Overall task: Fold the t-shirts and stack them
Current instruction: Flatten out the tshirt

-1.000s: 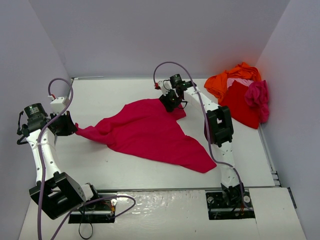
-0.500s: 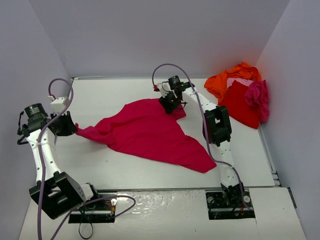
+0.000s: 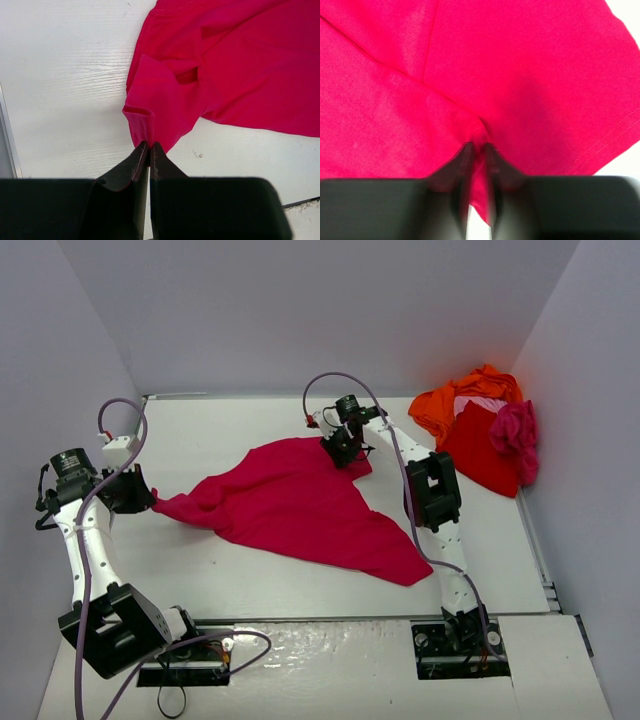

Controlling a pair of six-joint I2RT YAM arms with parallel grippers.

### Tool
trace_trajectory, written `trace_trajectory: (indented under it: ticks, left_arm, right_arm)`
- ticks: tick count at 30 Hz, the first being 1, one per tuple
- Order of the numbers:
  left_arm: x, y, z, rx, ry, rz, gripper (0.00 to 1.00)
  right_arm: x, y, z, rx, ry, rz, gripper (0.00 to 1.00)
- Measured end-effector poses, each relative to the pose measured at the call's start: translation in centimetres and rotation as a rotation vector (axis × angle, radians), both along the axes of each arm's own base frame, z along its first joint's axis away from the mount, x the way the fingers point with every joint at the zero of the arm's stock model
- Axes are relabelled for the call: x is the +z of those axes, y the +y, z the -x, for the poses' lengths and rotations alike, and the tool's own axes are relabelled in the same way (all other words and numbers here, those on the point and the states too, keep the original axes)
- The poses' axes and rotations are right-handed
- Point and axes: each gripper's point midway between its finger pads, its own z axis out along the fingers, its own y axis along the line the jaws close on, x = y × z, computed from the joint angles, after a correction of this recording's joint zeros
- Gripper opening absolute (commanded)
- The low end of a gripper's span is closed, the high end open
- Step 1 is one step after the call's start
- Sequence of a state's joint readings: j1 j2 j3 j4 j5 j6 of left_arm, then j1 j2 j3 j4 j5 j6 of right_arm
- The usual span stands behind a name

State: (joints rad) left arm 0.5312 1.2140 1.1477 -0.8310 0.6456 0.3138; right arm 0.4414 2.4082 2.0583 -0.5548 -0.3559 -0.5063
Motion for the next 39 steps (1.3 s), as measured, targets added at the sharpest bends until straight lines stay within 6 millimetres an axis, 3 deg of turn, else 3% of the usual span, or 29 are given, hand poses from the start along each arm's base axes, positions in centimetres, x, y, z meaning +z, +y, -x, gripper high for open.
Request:
trace_trajectory:
  ticks: [12,16,18,20,24,27,29,32,34,36,39]
  left_arm:
    - [0.4,0.5,-0.2,0.027,-0.014,-0.021,0.0]
    - [1.9,0.8,-0.5,0.074,-0.043,-0.021,0.0]
    - [4.1,1.4,-1.3,0.116,-0.093,-0.037,0.0]
    - [6.7,2.0,-2.0,0.154,-0.169,-0.065,0.0]
    - [13.2,2.2,-1.8,0.208,-0.358,-0.138,0.0]
    - [18.7,1.8,-0.7,0.233,-0.488,-0.188,0.0]
    - [21.8,1.6,-0.1,0.245,-0.564,-0.22,0.0]
    - [24.5,1.5,2.2,0.292,-0.668,-0.297,0.0]
    - [25.2,1.0,4.5,0.325,-0.72,-0.342,0.0]
    - [27.2,0.2,7.4,0.368,-0.826,-0.414,0.0]
    - [29.7,-1.4,12.1,0.428,-0.983,-0.492,0.0]
  right_arm:
    - [0.0,-0.6,-0.1,0.007,-0.022,0.05,0.0]
    - [2.3,-2.2,-1.3,-0.047,-0.113,0.139,0.0]
    - [5.3,-3.3,-2.5,-0.098,-0.215,0.191,0.0]
    - [9.8,-4.4,-3.8,-0.165,-0.357,0.221,0.0]
    - [23.0,-7.4,-4.1,-0.321,-0.671,0.196,0.0]
    - [33.1,-10.1,-2.5,-0.444,-0.892,0.144,0.0]
    - [38.0,-11.5,-0.9,-0.507,-0.995,0.106,0.0]
    - [42.1,-12.4,2.1,-0.538,-1.074,0.044,0.0]
    - [42.9,-12.8,4.3,-0.527,-1.08,0.031,0.0]
    - [43.8,-13.0,6.1,-0.512,-1.083,-0.027,0.0]
    - [44.8,-15.2,9.4,-0.518,-1.073,-0.101,0.0]
